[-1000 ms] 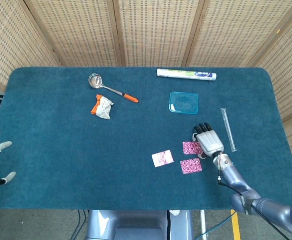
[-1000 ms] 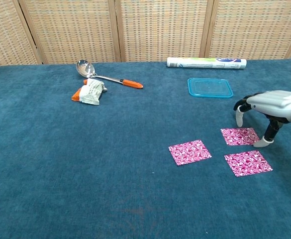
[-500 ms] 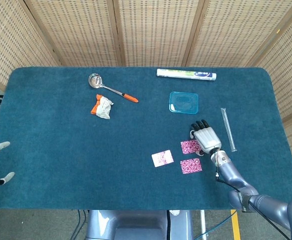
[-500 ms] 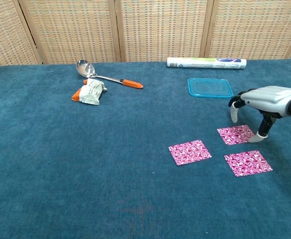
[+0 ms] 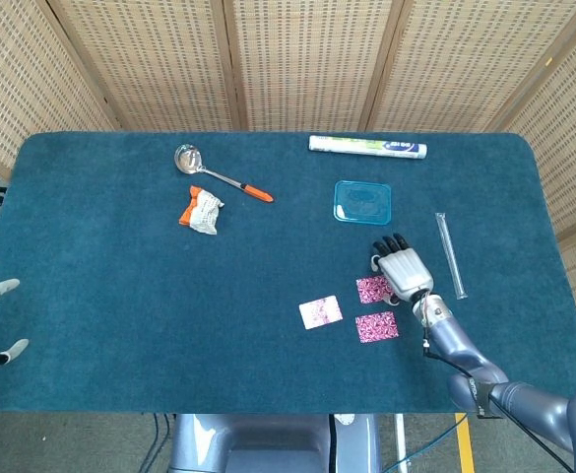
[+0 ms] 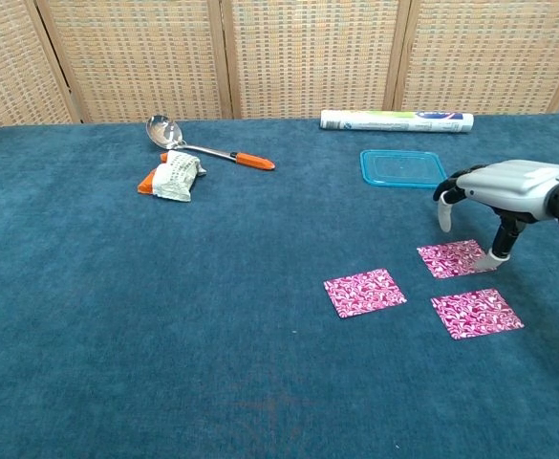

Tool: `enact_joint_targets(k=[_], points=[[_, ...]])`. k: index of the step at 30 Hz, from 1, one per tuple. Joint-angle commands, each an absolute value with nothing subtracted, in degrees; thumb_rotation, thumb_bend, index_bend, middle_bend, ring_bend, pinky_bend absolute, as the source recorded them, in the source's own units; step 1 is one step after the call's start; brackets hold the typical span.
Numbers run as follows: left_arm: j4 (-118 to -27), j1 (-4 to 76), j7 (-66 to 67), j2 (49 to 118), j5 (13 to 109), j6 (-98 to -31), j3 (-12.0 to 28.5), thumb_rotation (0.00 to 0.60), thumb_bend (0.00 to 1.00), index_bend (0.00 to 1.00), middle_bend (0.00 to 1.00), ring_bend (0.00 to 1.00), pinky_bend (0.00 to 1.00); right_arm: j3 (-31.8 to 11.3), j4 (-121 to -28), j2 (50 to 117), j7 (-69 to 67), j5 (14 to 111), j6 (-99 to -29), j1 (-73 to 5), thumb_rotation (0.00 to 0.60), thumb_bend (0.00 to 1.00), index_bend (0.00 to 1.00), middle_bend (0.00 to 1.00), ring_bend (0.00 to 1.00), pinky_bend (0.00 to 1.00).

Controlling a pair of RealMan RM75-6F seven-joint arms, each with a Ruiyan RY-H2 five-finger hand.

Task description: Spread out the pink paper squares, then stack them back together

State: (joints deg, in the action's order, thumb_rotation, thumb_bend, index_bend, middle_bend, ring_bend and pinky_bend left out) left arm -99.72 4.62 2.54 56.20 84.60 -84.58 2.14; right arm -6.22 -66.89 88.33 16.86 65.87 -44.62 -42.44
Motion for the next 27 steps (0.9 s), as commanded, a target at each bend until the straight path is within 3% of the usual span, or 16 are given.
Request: enact_joint_targets(k=[1, 27], points=[[-99.68, 4.74, 2.47, 56.26, 84.67, -84.44, 2.16, 0.600, 0.13, 0.21, 0.00, 0.00, 0.00, -6.06, -67.65, 87.87, 17.69, 65.10, -45.00, -41.96, 0.600, 0.21, 0.37, 0.13, 0.00, 0.00], [-99.17, 5.02, 2.31, 56.52, 84.38, -83.76, 2.18, 0.600, 0.13, 0.21, 0.00, 0.00, 0.00, -5.96, -65.93, 89.11, 19.78, 62.51, -43.84, -41.90, 0.600, 0.21, 0.37, 0.13, 0.00, 0.00]])
